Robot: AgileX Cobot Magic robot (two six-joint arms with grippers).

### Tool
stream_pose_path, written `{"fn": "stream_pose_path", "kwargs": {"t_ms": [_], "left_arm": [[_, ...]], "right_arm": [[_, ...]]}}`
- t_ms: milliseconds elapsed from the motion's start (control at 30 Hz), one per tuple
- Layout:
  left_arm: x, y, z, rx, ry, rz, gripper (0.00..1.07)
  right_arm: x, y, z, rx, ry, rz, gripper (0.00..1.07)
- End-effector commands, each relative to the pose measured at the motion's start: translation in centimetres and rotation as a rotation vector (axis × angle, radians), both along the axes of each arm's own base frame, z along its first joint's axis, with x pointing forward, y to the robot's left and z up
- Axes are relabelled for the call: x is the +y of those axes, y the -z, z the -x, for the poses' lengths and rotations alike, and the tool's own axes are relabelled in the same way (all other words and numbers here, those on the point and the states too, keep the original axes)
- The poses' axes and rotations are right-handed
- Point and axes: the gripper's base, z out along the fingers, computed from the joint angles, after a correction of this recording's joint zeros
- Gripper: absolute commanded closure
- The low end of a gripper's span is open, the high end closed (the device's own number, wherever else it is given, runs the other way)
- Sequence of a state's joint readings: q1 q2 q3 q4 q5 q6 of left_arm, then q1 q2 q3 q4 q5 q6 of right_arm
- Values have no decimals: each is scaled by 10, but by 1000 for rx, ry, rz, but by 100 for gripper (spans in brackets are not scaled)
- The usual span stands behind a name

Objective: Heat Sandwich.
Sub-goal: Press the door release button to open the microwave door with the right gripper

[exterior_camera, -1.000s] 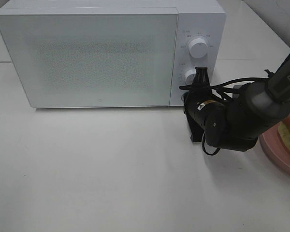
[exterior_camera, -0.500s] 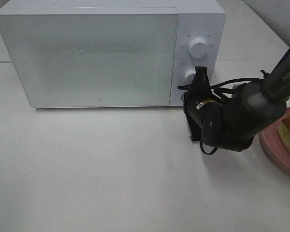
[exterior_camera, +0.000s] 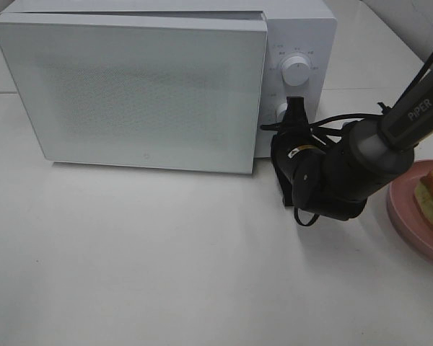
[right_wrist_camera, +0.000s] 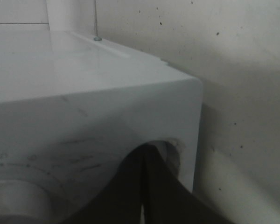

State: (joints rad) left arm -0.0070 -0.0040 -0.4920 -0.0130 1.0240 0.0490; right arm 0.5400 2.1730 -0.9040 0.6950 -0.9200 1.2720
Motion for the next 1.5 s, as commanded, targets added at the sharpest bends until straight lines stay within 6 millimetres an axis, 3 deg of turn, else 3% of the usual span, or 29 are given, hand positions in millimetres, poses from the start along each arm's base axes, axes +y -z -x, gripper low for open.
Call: {"fn": "stream_pose_path", "kwargs": {"t_ms": [33,300,1500], "left_arm": [[0,1,4,-24,1,2,1],[0,1,4,-24,1,2,1],[0,1,4,-24,1,2,1]], "right_arm": [[-10,-52,-36,-373,74,16,107],[-16,-70,-49,-491,107,44,107],[-12,-58,-45,-375,68,32,107]]}}
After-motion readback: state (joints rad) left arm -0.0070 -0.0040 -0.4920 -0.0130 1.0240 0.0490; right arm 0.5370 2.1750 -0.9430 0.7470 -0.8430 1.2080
